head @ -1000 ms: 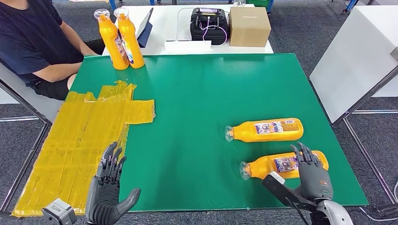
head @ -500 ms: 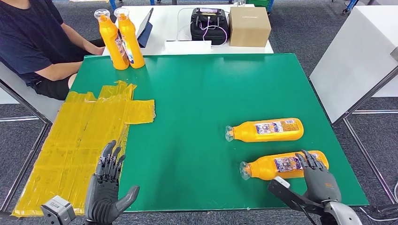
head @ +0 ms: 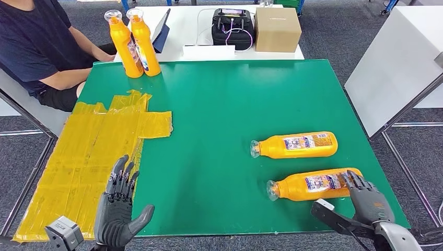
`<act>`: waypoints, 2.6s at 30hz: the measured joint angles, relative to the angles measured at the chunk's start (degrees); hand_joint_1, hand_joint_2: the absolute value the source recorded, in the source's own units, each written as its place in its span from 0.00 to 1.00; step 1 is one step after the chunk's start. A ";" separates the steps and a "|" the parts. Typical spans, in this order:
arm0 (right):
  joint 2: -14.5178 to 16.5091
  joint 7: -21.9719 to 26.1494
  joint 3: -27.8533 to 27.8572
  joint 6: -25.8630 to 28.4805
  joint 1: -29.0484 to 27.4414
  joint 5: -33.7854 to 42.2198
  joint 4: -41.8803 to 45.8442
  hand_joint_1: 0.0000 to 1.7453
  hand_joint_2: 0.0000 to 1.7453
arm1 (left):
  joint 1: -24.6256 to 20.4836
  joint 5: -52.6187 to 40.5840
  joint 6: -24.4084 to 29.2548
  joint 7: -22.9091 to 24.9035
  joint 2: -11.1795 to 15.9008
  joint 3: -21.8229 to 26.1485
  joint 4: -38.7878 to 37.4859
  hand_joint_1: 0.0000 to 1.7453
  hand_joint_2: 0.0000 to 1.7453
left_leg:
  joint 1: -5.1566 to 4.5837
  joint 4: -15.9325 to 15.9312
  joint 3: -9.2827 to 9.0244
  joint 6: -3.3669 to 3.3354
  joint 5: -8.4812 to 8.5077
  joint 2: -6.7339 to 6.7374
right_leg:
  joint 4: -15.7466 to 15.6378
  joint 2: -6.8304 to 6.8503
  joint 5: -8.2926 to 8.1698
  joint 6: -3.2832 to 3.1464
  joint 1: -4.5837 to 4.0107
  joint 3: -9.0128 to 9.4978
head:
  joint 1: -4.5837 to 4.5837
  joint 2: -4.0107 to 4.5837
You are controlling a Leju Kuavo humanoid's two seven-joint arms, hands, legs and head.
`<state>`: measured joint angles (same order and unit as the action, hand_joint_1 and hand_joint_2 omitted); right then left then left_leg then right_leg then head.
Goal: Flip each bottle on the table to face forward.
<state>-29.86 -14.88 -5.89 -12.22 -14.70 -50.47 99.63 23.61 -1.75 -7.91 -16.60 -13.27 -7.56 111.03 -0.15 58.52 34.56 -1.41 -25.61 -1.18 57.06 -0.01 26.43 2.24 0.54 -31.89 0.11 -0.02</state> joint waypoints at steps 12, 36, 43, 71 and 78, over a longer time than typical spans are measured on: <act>0.41 0.93 -2.20 -0.23 5.51 -2.21 -2.86 0.00 1.00 | -0.19 0.73 0.91 0.64 0.25 -0.13 -0.04 0.00 1.00 | 0.00 0.00 0.00 0.00 0.01 -0.01 | 0.00 0.00 0.00 0.00 0.00 0.01 | -0.01 0.00; 3.11 2.08 -11.08 -4.80 14.74 -6.26 -18.73 1.00 1.00 | -2.71 3.38 1.63 1.47 1.27 -1.71 -1.15 0.00 1.00 | 0.05 0.00 -0.59 -0.06 -0.19 0.21 | -0.09 -0.22 0.06 0.02 -0.07 0.05 | 0.00 0.00; 0.14 2.95 -13.78 -3.70 15.39 -4.07 -25.08 1.00 1.00 | -5.08 5.24 3.02 0.99 3.03 -4.39 -3.99 0.00 1.00 | 0.46 -0.06 -2.06 -0.07 -0.58 0.20 | -0.87 -0.23 0.37 -0.06 -0.48 1.65 | 0.01 0.00; 9.92 11.53 -9.53 8.61 7.77 21.85 -5.06 1.00 1.00 | 1.99 17.54 -3.07 4.77 4.61 -4.37 -3.31 0.00 1.00 | 0.53 -0.04 -1.73 -0.43 -0.77 0.38 | -1.32 -0.39 0.07 0.32 -0.56 2.33 | 0.07 0.00; 12.48 14.81 -9.12 10.09 3.75 23.31 9.69 1.00 1.00 | 6.06 18.44 -8.89 4.66 1.72 -0.47 -2.11 0.00 1.00 | 0.57 -0.06 -1.21 -0.41 -0.76 0.25 | -1.26 -0.28 0.14 0.28 -0.58 1.86 | 0.03 0.00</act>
<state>-17.38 -0.08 -15.01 -2.13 -10.95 -27.16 109.32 29.67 16.69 -16.80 -11.93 -11.56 -8.03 108.92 0.42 58.46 33.35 -1.82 -26.37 -0.93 55.80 -0.29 26.57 2.52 -0.04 -30.04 0.14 -0.02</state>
